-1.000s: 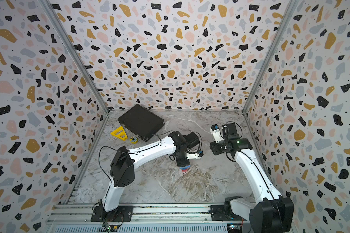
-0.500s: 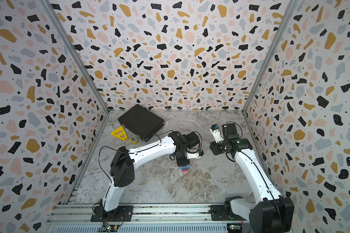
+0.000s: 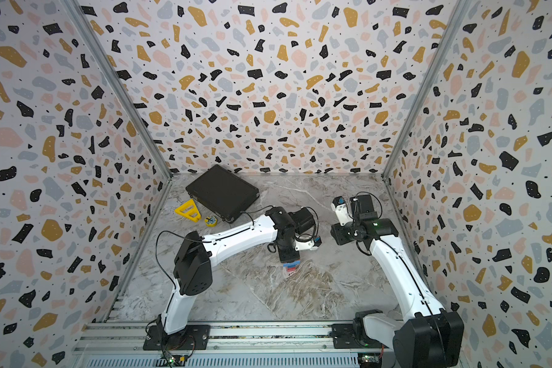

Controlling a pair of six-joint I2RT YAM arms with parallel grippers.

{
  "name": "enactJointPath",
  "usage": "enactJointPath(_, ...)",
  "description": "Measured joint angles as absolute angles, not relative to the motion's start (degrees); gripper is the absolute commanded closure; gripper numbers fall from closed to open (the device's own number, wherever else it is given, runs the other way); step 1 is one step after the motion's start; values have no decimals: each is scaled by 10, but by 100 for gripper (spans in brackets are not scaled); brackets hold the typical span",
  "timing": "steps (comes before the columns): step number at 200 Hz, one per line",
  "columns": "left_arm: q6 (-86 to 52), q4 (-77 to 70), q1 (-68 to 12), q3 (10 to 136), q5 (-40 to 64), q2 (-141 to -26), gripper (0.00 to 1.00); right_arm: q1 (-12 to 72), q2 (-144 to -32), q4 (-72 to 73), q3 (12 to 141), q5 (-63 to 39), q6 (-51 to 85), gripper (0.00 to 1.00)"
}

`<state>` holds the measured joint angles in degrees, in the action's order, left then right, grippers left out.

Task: Assemble an ice cream with lego
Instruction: Assemble the lego brick with the lego brick.

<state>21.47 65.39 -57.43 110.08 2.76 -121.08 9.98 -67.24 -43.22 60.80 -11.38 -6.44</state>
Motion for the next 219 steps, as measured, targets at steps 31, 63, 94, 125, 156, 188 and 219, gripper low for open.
enactJointPath(31, 215, 654, -574, 1101, 29, -1211, 81, 100, -672, -432, 608, -114, -64, 55)
enactJointPath(63, 215, 655, -574, 1100, 31, -1213, 81, 100, -672, -432, 608, -114, -64, 55)
enactJointPath(94, 215, 655, -574, 1096, 32, -1216, 81, 100, -672, -432, 608, -114, -64, 55)
enactJointPath(125, 215, 654, -574, 1096, 36, -1216, 81, 100, -672, -432, 608, -114, -64, 55)
enactJointPath(156, 217, 654, -574, 1096, 37, -1216, 81, 100, -672, -432, 608, -114, -64, 55)
enactJointPath(188, 217, 655, -574, 1096, 40, -1218, 81, 100, -672, -432, 608, -114, -64, 55)
enactJointPath(219, 217, 660, -574, 1101, 41, -1221, 81, 100, -672, -432, 608, -117, -64, 55)
